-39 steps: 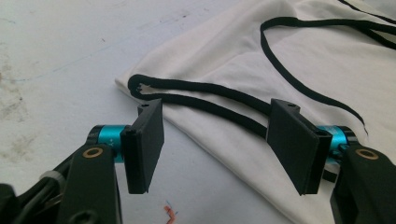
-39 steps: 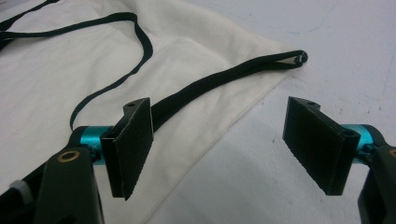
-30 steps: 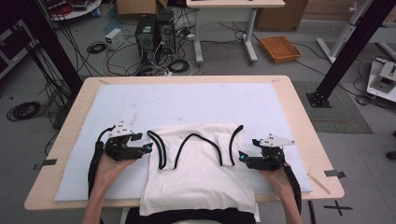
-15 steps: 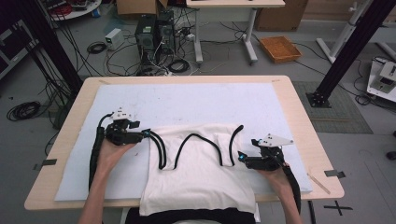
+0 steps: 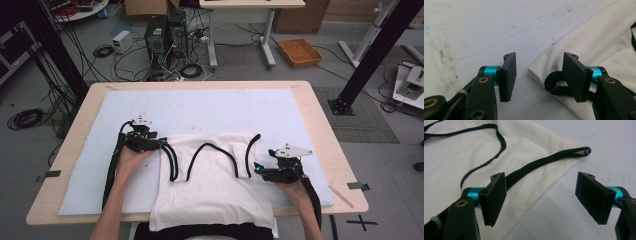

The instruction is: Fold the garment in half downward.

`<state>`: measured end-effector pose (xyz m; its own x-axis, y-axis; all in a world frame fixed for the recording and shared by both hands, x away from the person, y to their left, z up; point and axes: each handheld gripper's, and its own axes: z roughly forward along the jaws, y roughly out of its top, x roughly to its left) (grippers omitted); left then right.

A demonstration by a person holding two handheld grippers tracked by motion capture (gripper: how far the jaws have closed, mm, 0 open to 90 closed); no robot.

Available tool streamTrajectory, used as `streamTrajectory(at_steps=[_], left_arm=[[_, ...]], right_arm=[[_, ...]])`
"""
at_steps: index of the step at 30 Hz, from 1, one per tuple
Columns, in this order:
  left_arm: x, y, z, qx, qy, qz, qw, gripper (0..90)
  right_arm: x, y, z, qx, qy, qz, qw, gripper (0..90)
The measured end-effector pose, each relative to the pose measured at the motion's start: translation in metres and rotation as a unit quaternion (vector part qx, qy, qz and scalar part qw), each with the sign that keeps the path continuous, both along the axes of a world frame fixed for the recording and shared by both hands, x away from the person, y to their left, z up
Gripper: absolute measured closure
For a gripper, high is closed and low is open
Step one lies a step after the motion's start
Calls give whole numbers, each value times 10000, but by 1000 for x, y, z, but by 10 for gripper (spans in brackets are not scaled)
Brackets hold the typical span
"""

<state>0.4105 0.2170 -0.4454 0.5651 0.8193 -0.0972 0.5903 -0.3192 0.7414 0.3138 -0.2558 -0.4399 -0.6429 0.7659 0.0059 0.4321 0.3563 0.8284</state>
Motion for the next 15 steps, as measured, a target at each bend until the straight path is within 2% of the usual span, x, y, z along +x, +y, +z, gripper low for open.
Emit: streamTrajectory(at_steps=[4,11,15], left_arm=[[-1,-2,-1,118,-49,-45,9999,467],[-3,-1,-2,58,-61,-238,9997,549],[-3,0,-2,9,-58,-247,9997,563]], right_arm=[[-1,0,0,-3,18,-27,10000,249],[-1,1,0,-22,5,-17,10000,250],[-1,1,0,-33,19,-18,10000,250]])
